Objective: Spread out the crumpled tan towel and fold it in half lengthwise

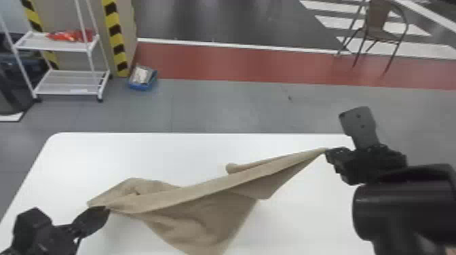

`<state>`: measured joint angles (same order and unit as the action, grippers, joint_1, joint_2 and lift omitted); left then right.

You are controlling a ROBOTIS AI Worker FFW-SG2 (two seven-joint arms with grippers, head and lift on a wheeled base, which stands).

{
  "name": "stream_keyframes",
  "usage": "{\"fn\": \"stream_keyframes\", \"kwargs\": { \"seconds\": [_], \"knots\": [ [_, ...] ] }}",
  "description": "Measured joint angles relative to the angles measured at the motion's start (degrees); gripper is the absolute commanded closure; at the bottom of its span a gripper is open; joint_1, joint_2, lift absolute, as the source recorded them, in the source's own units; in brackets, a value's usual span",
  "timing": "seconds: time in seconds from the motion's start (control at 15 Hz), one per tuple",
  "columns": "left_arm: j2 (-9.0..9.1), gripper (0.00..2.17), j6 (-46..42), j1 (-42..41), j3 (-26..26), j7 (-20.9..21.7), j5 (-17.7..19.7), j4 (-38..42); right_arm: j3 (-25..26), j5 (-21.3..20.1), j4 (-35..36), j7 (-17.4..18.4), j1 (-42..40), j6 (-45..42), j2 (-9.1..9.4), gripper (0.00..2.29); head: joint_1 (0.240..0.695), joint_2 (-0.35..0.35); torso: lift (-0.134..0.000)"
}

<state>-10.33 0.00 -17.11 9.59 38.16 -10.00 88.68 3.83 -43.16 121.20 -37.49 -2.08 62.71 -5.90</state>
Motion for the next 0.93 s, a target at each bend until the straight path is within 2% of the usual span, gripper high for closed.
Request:
{"fn": "stream_keyframes", "kwargs": {
  "seconds": [0.27,0.47,0.73,0.93],
  "knots": [
    [1.10,1.44,5.22,-1.98,5.71,1.05,3.64,9.83,1.44,0.01,0.85,0.44,0.94,-0.17,-0.25,1.67,0.695,-0.097,0.000],
    [1.45,1.44,10.81,-1.05,6.74,0.97,4.89,14.27,1.38,-0.39,-0.08,0.51,4.37,-0.18,-0.31,1.67,0.695,-0.087,0.000],
    [1.59,1.44,17.86,5.69,4.80,0.01,3.46,15.01,0.63,-1.00,-5.60,1.49,11.56,0.17,-0.21,1.67,0.695,-0.091,0.000],
    [1.79,1.44,20.60,12.12,3.13,-0.80,0.83,14.02,0.06,-1.21,-10.41,2.75,16.97,0.35,-0.17,1.67,0.695,-0.093,0.000]
  ]
}}
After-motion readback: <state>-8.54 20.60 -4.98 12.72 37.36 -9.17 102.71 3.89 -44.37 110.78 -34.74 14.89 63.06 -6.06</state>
